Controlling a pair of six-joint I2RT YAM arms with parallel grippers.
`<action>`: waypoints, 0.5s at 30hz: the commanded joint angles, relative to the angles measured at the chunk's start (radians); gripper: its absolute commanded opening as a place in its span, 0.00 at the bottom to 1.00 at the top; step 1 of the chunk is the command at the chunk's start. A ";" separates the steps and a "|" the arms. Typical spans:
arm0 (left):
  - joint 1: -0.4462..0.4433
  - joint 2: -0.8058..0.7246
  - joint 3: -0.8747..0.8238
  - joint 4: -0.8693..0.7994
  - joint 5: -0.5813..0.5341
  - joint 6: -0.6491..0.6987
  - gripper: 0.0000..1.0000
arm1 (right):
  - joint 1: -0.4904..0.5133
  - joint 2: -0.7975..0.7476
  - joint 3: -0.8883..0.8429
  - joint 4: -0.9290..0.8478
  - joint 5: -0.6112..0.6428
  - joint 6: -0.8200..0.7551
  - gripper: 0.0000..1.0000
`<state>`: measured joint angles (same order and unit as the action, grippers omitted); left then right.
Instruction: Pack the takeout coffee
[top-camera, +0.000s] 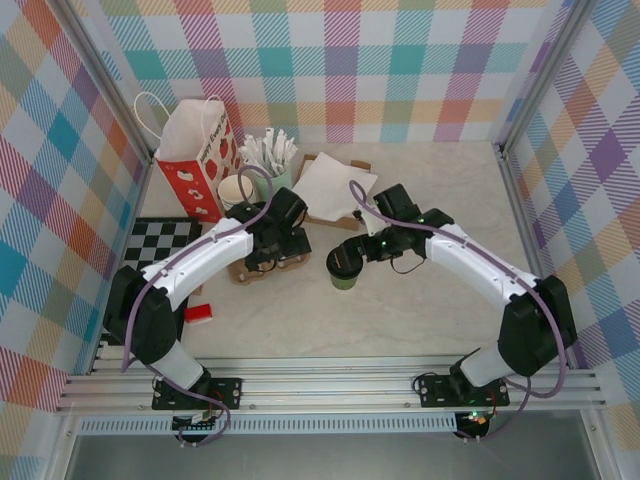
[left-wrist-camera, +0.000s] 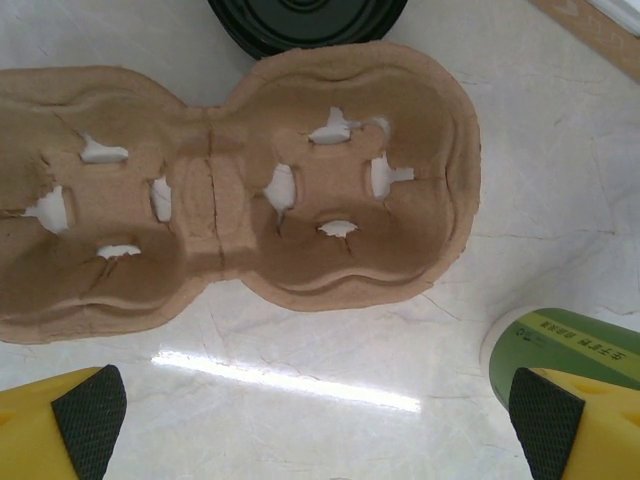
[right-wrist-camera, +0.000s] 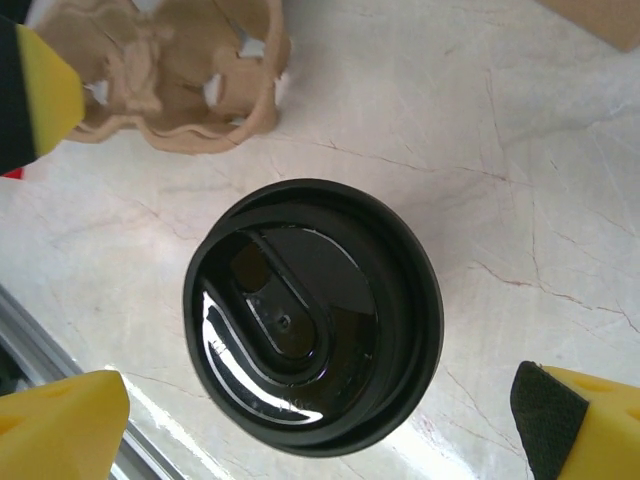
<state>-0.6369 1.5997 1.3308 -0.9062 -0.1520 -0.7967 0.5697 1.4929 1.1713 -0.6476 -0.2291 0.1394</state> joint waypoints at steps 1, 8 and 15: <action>-0.003 0.024 -0.010 0.000 0.046 -0.019 1.00 | 0.025 0.026 0.050 -0.072 0.047 -0.056 1.00; -0.012 0.072 -0.025 0.030 0.154 -0.036 1.00 | 0.045 0.076 0.082 -0.095 0.066 -0.064 1.00; -0.020 0.096 -0.038 0.054 0.180 -0.058 1.00 | 0.057 0.092 0.081 -0.078 0.040 -0.041 1.00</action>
<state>-0.6521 1.6882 1.3090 -0.8673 0.0017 -0.8295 0.6174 1.5745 1.2289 -0.7136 -0.1761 0.0959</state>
